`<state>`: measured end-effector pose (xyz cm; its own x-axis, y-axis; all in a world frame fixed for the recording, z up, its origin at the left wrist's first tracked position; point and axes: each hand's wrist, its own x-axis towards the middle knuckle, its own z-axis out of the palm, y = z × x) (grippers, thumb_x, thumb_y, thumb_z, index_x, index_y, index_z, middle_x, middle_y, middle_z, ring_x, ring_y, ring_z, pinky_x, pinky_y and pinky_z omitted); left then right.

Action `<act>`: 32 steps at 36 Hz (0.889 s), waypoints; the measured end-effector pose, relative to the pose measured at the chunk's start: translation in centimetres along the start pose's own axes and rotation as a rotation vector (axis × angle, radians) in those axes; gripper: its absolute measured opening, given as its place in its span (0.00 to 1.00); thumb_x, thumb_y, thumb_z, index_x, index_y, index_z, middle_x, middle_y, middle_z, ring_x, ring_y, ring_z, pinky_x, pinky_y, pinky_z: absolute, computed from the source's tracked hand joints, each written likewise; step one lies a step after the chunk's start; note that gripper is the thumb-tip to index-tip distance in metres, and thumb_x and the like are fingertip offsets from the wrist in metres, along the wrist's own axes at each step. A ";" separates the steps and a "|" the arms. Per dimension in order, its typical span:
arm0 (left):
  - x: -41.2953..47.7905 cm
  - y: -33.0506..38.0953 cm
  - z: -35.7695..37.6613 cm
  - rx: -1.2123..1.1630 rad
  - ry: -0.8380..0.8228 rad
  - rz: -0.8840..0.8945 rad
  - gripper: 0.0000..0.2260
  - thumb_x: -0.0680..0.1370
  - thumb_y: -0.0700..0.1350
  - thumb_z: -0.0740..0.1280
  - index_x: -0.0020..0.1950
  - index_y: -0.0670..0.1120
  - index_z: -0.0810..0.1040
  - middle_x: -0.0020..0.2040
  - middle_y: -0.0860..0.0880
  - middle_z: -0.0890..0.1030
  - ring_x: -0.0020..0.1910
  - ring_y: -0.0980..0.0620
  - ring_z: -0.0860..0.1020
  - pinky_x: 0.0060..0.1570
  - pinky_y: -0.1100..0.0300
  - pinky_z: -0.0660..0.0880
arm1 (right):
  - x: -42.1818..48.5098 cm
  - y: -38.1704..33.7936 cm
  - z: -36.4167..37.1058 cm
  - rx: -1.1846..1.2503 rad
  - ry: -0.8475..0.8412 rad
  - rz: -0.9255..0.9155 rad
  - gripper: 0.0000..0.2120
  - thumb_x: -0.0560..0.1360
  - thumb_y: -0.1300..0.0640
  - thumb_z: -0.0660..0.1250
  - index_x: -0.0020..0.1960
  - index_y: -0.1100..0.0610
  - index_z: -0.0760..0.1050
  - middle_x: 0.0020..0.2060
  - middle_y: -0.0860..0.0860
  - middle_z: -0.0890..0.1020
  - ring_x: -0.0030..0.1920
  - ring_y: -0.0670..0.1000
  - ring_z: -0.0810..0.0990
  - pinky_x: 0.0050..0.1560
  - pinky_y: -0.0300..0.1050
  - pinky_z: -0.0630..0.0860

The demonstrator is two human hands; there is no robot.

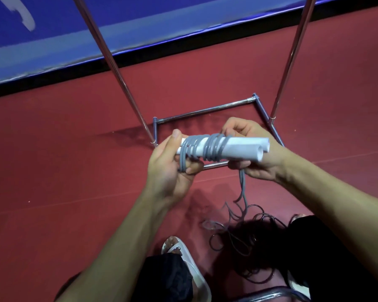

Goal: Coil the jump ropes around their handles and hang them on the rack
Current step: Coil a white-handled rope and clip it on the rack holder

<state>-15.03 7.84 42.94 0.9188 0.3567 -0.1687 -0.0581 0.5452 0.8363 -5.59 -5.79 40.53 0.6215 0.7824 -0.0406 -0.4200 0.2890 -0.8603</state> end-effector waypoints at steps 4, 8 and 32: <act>0.9 0.4 0.3 -0.118 0.110 -0.016 0.15 0.84 0.43 0.53 0.41 0.39 0.70 0.26 0.48 0.75 0.21 0.58 0.67 0.20 0.68 0.60 | 0.4 0.7 1.1 0.100 0.174 0.045 0.13 0.79 0.69 0.57 0.39 0.56 0.69 0.26 0.48 0.72 0.22 0.43 0.62 0.20 0.32 0.57; 2.2 1.3 0.3 -0.182 0.274 0.043 0.14 0.84 0.43 0.56 0.39 0.43 0.68 0.23 0.51 0.72 0.20 0.58 0.64 0.21 0.66 0.59 | 0.7 1.3 1.1 -0.025 0.236 0.017 0.09 0.74 0.55 0.65 0.49 0.61 0.77 0.31 0.50 0.79 0.25 0.46 0.67 0.25 0.36 0.65; 5.0 0.0 -2.4 0.061 0.584 0.246 0.13 0.84 0.42 0.57 0.40 0.43 0.67 0.37 0.44 0.69 0.31 0.51 0.65 0.23 0.63 0.63 | 1.2 1.9 1.7 -0.626 0.404 -0.005 0.09 0.73 0.58 0.74 0.39 0.57 0.75 0.27 0.48 0.73 0.24 0.43 0.65 0.25 0.37 0.63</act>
<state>-11.37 11.37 40.83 0.5158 0.8304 -0.2107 -0.2020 0.3569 0.9120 -6.79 -3.37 39.77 0.8681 0.4829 -0.1153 -0.0357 -0.1708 -0.9847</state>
